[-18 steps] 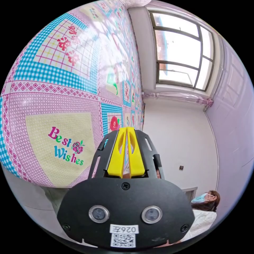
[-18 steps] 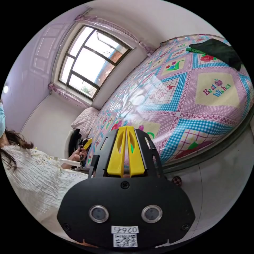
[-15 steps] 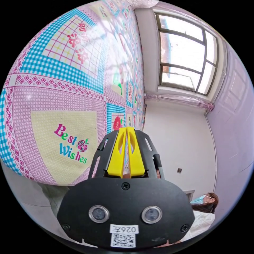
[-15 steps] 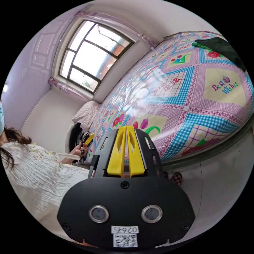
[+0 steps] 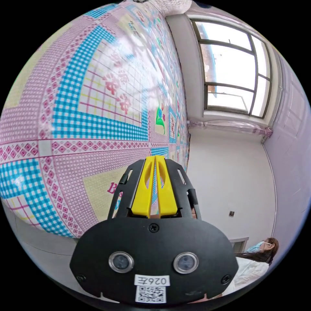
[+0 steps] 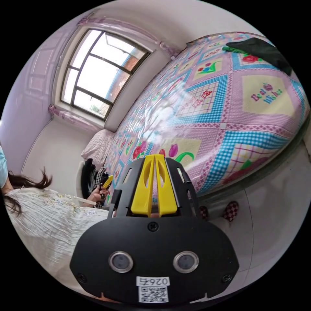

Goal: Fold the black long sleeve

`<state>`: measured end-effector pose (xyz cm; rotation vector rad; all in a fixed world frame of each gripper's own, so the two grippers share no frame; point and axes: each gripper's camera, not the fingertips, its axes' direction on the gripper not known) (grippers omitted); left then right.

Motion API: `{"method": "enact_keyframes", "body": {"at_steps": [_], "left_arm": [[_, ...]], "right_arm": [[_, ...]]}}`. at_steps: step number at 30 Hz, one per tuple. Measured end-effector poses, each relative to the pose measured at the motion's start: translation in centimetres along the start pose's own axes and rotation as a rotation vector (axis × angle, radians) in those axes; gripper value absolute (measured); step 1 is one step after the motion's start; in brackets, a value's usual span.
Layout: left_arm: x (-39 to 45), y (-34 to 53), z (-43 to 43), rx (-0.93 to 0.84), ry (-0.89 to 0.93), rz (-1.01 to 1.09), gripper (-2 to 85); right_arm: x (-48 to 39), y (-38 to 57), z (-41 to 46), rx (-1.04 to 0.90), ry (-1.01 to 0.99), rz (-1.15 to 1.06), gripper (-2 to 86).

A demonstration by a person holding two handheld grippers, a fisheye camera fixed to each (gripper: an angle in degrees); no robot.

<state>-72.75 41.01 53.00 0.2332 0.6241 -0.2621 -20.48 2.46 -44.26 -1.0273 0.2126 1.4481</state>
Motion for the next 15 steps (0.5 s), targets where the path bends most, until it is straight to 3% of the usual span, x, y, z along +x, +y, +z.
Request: {"method": "enact_keyframes", "body": {"at_steps": [9, 15], "left_arm": [[12.3, -0.9, 15.3, -0.363, -0.047, 0.358, -1.0], [19.6, 3.7, 26.3, -0.48, -0.094, 0.491, -0.9]], "right_arm": [[4.8, 2.8, -9.2, 0.28, 0.134, 0.203, -0.9], [11.1, 0.4, -16.8, 0.453, 0.227, 0.277, -0.9]]}}
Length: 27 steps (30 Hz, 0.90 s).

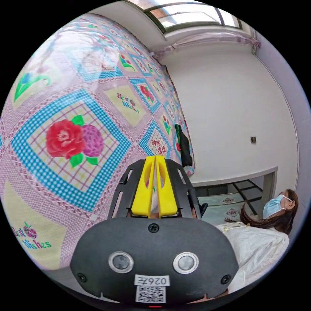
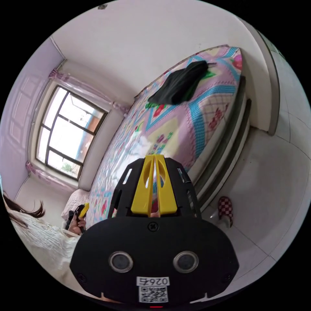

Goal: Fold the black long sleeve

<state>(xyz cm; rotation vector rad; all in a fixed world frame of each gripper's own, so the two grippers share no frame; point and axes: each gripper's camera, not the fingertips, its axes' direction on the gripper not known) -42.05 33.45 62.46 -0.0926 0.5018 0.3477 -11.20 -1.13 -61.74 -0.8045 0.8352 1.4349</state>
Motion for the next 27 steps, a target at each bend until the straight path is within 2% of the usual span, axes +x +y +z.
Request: {"method": "enact_keyframes", "body": {"at_steps": [7, 12, 15, 20, 22, 27], "left_arm": [[11.7, -4.7, 14.9, -0.115, -0.035, 0.225, 0.9], [21.1, -8.2, 29.9, -0.327, 0.01, 0.469, 6.3], [24.2, -9.6, 36.3, -0.421, 0.08, 0.527, 6.7], [27.1, -10.8, 41.6, -0.502, 0.053, 0.638, 7.8], [27.5, -11.3, 42.4, -0.513, 0.047, 0.664, 8.2], [27.4, -13.5, 43.5, -0.494, 0.061, 0.668, 10.3]], "right_arm": [[6.0, -12.9, -1.4, 0.094, 0.065, 0.011, 1.8], [8.9, -20.6, -0.5, 0.13, 0.083, 0.037, 6.0], [10.3, -24.1, 0.7, 0.141, 0.079, 0.059, 8.6], [11.9, -27.5, 3.1, 0.12, 0.068, 0.127, 10.4], [11.3, -27.7, 3.3, 0.115, 0.054, 0.101, 1.9], [7.5, -26.3, 1.3, 0.171, 0.125, -0.018, -0.7]]}}
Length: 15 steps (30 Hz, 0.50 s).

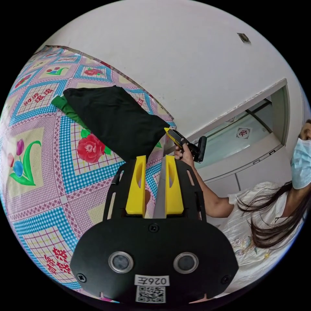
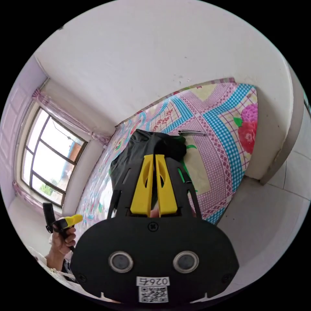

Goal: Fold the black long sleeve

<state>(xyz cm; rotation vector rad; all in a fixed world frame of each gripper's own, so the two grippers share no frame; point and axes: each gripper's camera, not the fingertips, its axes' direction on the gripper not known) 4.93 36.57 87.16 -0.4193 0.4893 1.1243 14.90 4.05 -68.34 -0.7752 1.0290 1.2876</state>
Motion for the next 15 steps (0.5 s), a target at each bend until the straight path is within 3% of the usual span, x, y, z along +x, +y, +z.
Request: {"method": "enact_keyframes", "body": {"at_steps": [3, 8, 10, 12, 15], "left_arm": [[-0.5, -1.1, 0.8, 0.008, 0.024, 0.026, 14.7], [-2.7, -1.9, 1.5, 0.087, 0.148, -0.027, 20.2], [-4.0, -1.3, 1.4, 0.113, 0.208, -0.077, 17.9], [-5.9, -0.3, 1.7, 0.048, 0.324, -0.148, 7.4], [-7.4, 2.3, 0.9, 0.033, 0.293, -0.198, 3.6]], "right_arm": [[-2.3, 0.7, -1.3, -0.006, -0.167, -0.1, -0.9], [-7.9, 3.3, -0.5, -0.2, -0.494, -0.317, -1.3], [-10.5, 5.6, 0.2, -0.317, -0.616, -0.411, -1.4], [-12.4, 7.6, 0.6, -0.412, -0.672, -0.501, -1.4], [-13.6, 10.2, 0.7, -0.483, -0.661, -0.559, -1.0]]}}
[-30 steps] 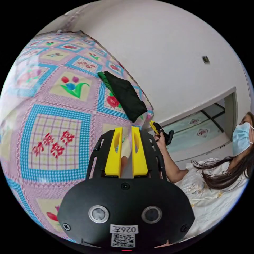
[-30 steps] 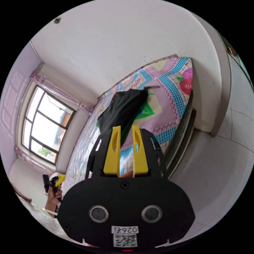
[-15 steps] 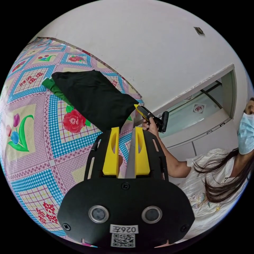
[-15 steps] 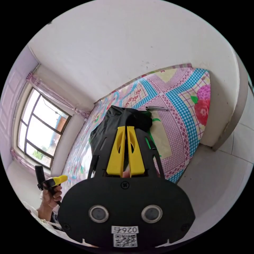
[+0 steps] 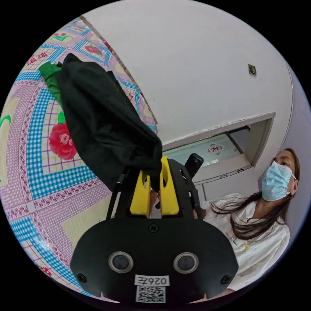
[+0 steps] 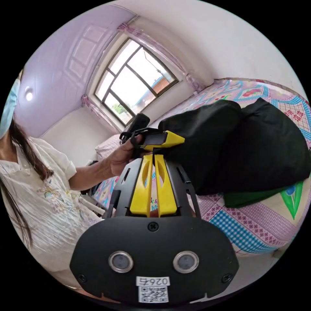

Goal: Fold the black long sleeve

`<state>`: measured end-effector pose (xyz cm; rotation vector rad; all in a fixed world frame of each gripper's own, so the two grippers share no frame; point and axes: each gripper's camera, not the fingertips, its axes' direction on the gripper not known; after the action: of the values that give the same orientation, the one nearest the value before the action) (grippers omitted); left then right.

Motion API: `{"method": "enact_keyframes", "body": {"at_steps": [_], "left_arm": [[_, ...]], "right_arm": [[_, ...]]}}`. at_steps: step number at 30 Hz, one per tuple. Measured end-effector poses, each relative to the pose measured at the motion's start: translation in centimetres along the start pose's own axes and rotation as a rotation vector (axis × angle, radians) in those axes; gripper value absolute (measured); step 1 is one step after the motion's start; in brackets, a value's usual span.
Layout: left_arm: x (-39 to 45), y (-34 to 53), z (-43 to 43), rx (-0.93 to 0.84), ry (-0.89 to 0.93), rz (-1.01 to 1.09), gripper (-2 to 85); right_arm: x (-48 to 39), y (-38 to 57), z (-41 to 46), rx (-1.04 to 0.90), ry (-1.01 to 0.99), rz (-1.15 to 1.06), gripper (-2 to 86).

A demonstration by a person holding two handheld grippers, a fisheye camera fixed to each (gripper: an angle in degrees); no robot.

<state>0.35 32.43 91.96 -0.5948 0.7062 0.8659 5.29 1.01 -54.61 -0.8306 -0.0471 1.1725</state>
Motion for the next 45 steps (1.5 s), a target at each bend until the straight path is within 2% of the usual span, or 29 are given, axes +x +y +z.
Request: {"method": "enact_keyframes", "body": {"at_steps": [2, 5, 7, 9, 12, 14, 17, 20, 25, 32, 34, 38, 41, 45], "left_arm": [[-0.5, 1.6, -1.8, 0.042, -0.039, -0.02, 3.0], [-1.5, 4.8, -5.3, 0.118, -0.064, -0.066, 2.3], [-1.9, 6.9, -7.5, 0.163, -0.089, -0.099, 2.1], [-2.3, 9.9, -9.8, 0.208, -0.135, -0.148, 2.0], [-3.0, 13.6, -11.7, 0.256, -0.184, -0.218, 1.9], [-3.5, 15.5, -12.3, 0.308, -0.147, -0.255, 1.8], [-3.9, 17.6, -12.3, 0.366, -0.091, -0.292, 1.6], [-3.2, 18.8, -12.8, 0.379, -0.129, -0.28, 1.6], [-1.1, 22.7, -17.0, 0.491, -0.183, -0.27, 1.9], [2.5, 36.6, -26.5, 0.716, -0.378, -0.368, 2.1], [3.2, 41.4, -28.5, 0.752, -0.461, -0.421, 2.3], [3.1, 54.2, -32.5, 0.818, -0.6, -0.599, 2.4], [1.5, 63.4, -34.1, 0.889, -0.554, -0.714, 2.4], [-0.5, 72.5, -34.4, 0.952, -0.443, -0.803, 2.7]], "right_arm": [[0.3, 0.7, -0.2, 0.008, 0.001, 0.032, 0.2], [2.4, 1.9, -2.5, 0.087, 0.163, 0.168, 4.4], [4.6, 2.3, -4.4, 0.117, 0.34, 0.262, 6.9], [5.8, 1.7, -5.1, 0.116, 0.464, 0.274, 8.0], [7.3, -0.8, -3.8, 0.044, 0.659, 0.201, 9.1], [8.8, -2.6, -1.6, -0.045, 0.793, 0.165, 8.9], [11.0, -4.8, 2.1, -0.193, 0.947, 0.102, 1.7], [10.9, -6.8, 2.0, -0.191, 0.877, 0.087, -1.0], [9.6, -8.8, 1.0, -0.126, 0.595, 0.072, -1.4], [4.0, -7.7, 6.7, -0.162, 0.115, -0.041, -1.4], [1.8, -5.8, 11.5, -0.265, -0.053, -0.051, -1.4], [-2.0, -2.4, 19.5, -0.465, -0.195, -0.066, -1.5], [-4.2, -0.1, 24.9, -0.588, -0.261, -0.045, -1.5], [-5.7, 1.8, 30.6, -0.716, -0.216, 0.056, -1.6]]}}
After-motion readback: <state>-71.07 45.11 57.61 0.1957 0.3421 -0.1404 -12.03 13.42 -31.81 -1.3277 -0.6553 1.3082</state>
